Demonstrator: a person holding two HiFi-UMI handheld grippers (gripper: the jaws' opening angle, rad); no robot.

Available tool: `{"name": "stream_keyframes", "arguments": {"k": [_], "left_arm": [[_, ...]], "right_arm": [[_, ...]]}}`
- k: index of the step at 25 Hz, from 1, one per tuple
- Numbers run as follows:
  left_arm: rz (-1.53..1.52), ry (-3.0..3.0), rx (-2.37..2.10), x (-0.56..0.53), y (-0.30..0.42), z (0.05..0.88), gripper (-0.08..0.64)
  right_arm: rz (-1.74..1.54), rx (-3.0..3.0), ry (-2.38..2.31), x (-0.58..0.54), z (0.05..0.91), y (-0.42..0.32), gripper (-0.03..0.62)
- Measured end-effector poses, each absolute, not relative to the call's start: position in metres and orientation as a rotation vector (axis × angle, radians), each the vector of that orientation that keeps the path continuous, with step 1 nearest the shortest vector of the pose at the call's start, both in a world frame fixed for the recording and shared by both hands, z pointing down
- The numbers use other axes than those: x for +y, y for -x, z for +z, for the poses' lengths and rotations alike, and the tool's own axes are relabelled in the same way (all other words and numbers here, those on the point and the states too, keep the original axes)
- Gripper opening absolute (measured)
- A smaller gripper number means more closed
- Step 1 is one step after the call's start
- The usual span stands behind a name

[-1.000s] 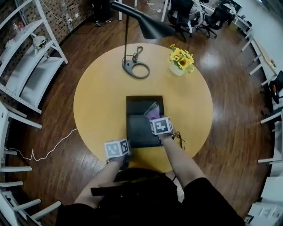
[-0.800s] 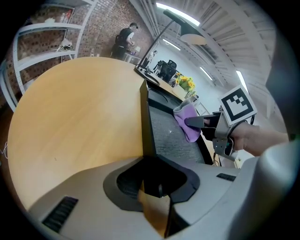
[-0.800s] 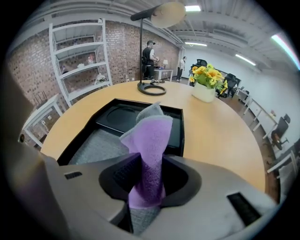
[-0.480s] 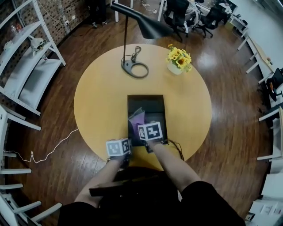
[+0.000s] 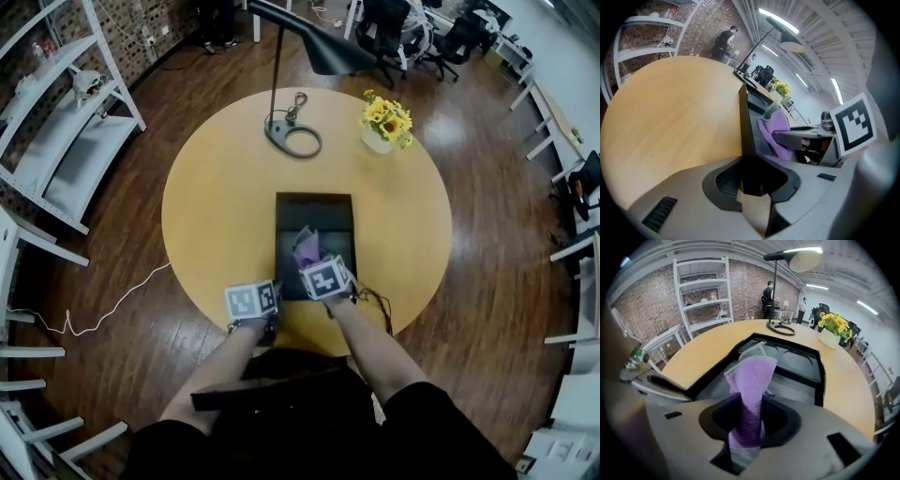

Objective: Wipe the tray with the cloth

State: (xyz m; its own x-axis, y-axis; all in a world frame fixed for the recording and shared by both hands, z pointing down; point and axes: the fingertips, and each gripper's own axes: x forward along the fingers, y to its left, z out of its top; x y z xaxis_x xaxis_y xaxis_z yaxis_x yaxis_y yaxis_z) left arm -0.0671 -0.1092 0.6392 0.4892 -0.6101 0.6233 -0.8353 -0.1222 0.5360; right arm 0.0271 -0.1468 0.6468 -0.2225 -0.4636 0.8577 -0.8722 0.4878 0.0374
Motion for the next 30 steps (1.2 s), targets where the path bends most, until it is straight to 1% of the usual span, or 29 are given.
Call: {"name": "stream_keyframes", "arguments": {"k": [6,13,17,20,25,30], "left_arm": [[0.318,-1.833,-1.230,-0.109,0.068,0.639,0.092],[0.289,-1.821,-1.218,-0.109,0.065,0.639,0.094],[0.104,-1.807,-1.134,-0.110,0.076,0.633,0.107],[-0.011,-1.791,-1.113,-0.105,0.088,0.619,0.107],[0.004,-1.825,-1.169,-0.099,0.099,0.609,0.107],[0.042,-1.843,-1.190,-0.095,0.096,0.611,0.107]], "right_arm": [[0.595,-1.769,-1.121,-0.139,0.652,-0.088,0.127],[0.608,-1.801,-1.104,-0.141,0.644,-0.087,0.126],[0.722,-1.884,-1.145,-0.139,0.634,-0.074,0.126],[0.873,-1.987,-1.088,-0.122,0.630,-0.042,0.127],[0.846,-2.014,-0.952,-0.104,0.637,0.015,0.126],[0.800,-1.999,-0.956,-0.106,0.650,0.030,0.127]]}}
